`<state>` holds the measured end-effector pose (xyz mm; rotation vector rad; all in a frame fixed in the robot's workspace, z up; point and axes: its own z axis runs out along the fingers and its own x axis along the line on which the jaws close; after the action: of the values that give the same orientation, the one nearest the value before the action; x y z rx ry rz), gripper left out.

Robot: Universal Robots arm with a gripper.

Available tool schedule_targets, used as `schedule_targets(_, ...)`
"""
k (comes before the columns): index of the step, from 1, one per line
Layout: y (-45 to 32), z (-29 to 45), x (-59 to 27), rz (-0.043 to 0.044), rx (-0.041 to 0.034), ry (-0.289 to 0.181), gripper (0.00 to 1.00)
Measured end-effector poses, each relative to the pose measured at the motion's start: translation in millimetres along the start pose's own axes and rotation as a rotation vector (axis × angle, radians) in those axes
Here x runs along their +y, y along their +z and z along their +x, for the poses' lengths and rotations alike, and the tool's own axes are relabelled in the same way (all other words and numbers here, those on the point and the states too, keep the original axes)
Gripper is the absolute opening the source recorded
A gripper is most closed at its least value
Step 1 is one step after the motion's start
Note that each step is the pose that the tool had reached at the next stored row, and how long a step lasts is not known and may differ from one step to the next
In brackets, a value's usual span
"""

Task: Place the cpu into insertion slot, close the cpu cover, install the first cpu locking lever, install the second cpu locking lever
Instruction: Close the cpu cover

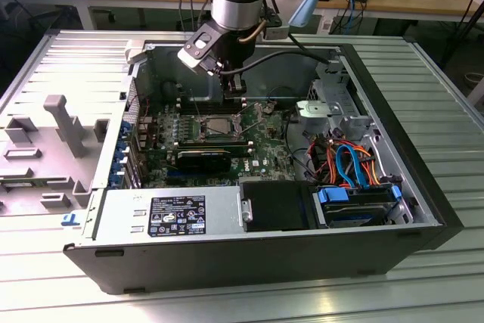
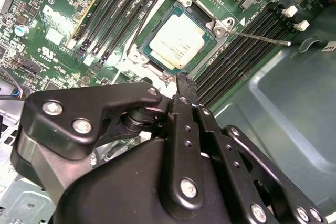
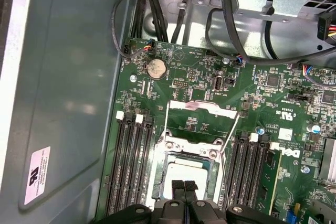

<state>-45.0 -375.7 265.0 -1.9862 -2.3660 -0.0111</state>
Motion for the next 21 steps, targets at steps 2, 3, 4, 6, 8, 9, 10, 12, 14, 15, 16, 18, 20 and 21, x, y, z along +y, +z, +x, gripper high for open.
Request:
schedule_targets(2, 0.0, 0.0, 0.0, -0.0002, 0.0008, 0.000, 0.11)
schedule_targets(3, 0.0, 0.0, 0.0, -0.0002, 0.0012, 0.000, 0.11)
schedule_targets(4, 0.0, 0.0, 0.0, -0.0003, 0.0017, 0.000, 0.11)
schedule_targets(6, 0.0, 0.0, 0.0, -0.0005, 0.0026, 0.000, 0.11)
schedule_targets(8, 0.0, 0.0, 0.0, -0.0006, 0.0035, 0.000, 0.11)
schedule_targets(9, 0.0, 0.0, 0.0, -0.0009, 0.0051, 0.000, 0.11)
schedule_targets(10, 0.0, 0.0, 0.0, -0.0011, 0.0063, 0.000, 0.11)
schedule_targets(12, 0.0, 0.0, 0.0, -0.0013, 0.0069, 0.000, 0.11)
schedule_targets(14, 0.0, 0.0, 0.0, -0.0014, 0.0077, 0.000, 0.11)
schedule_targets(15, 0.0, 0.0, 0.0, -0.0015, 0.0085, 0.000, 0.11)
schedule_targets(16, 0.0, 0.0, 0.0, -0.0016, 0.0091, 0.000, 0.11)
schedule_targets(18, 0.0, 0.0, 0.0, -0.0017, 0.0097, 0.000, 0.11)
schedule_targets(20, 0.0, 0.0, 0.0, -0.0019, 0.0108, 0.000, 0.11)
schedule_targets(21, 0.0, 0.0, 0.0, -0.0020, 0.0114, 0.000, 0.11)
